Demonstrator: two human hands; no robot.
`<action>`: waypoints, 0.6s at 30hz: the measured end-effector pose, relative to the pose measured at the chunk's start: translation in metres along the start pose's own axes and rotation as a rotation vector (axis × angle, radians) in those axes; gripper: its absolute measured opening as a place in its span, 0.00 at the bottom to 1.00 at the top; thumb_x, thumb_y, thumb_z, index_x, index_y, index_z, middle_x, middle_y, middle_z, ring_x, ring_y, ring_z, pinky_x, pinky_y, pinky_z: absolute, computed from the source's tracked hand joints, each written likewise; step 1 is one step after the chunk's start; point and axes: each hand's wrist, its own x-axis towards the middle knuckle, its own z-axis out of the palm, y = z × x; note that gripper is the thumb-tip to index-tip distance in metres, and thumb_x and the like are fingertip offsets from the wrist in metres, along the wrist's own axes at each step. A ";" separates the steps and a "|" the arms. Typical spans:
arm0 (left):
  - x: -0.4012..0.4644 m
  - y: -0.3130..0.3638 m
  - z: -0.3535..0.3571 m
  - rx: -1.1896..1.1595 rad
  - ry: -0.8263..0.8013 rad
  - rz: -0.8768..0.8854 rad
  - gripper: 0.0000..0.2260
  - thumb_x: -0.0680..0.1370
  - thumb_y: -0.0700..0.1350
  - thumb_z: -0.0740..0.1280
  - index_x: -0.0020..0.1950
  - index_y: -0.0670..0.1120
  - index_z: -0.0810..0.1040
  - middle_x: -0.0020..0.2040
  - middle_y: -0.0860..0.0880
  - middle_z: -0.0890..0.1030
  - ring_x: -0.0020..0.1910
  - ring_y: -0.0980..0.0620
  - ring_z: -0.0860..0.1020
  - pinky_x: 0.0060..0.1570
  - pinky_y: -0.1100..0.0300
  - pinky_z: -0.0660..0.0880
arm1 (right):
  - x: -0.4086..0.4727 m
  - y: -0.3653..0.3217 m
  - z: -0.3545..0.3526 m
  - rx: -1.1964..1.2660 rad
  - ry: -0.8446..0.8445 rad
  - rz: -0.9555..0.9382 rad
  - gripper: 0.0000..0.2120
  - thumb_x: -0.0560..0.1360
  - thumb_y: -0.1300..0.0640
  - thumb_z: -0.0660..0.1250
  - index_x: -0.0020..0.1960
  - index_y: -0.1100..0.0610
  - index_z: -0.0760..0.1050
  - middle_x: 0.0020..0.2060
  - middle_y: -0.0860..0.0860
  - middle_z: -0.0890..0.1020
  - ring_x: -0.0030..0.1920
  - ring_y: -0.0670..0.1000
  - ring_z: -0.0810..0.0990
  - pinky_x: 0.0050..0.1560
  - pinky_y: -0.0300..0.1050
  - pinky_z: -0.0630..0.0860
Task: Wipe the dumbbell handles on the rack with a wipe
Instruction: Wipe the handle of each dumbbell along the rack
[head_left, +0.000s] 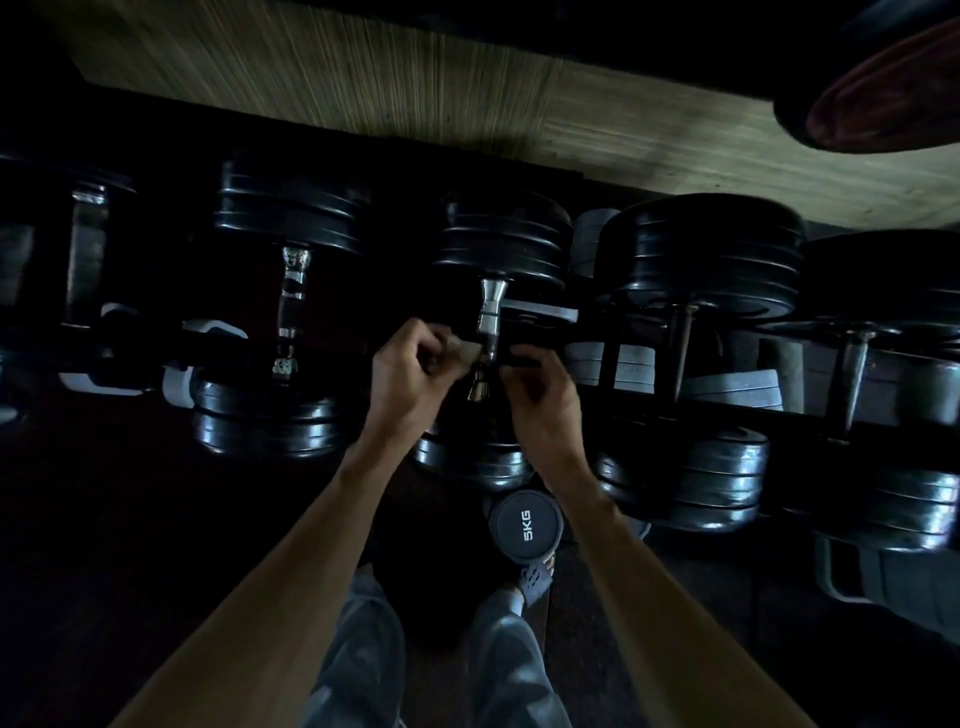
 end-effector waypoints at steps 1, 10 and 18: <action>0.003 0.001 0.001 -0.033 0.064 -0.050 0.11 0.74 0.44 0.75 0.46 0.41 0.74 0.48 0.50 0.84 0.44 0.59 0.83 0.41 0.70 0.77 | -0.006 0.005 0.005 -0.071 0.020 -0.045 0.09 0.79 0.59 0.68 0.59 0.56 0.79 0.45 0.47 0.84 0.42 0.38 0.80 0.42 0.28 0.72; 0.048 0.018 0.045 -0.131 0.078 -0.210 0.10 0.79 0.40 0.69 0.59 0.38 0.82 0.44 0.48 0.84 0.33 0.67 0.79 0.38 0.72 0.76 | -0.021 0.031 0.025 -0.179 0.132 -0.137 0.21 0.82 0.51 0.55 0.45 0.64 0.79 0.40 0.53 0.80 0.48 0.53 0.78 0.48 0.49 0.76; 0.040 0.010 0.034 -0.058 -0.017 -0.222 0.10 0.77 0.38 0.70 0.58 0.37 0.80 0.37 0.49 0.83 0.28 0.62 0.78 0.35 0.69 0.76 | -0.023 0.030 0.028 -0.150 0.178 -0.160 0.24 0.80 0.49 0.51 0.41 0.64 0.78 0.36 0.49 0.76 0.42 0.53 0.77 0.41 0.51 0.74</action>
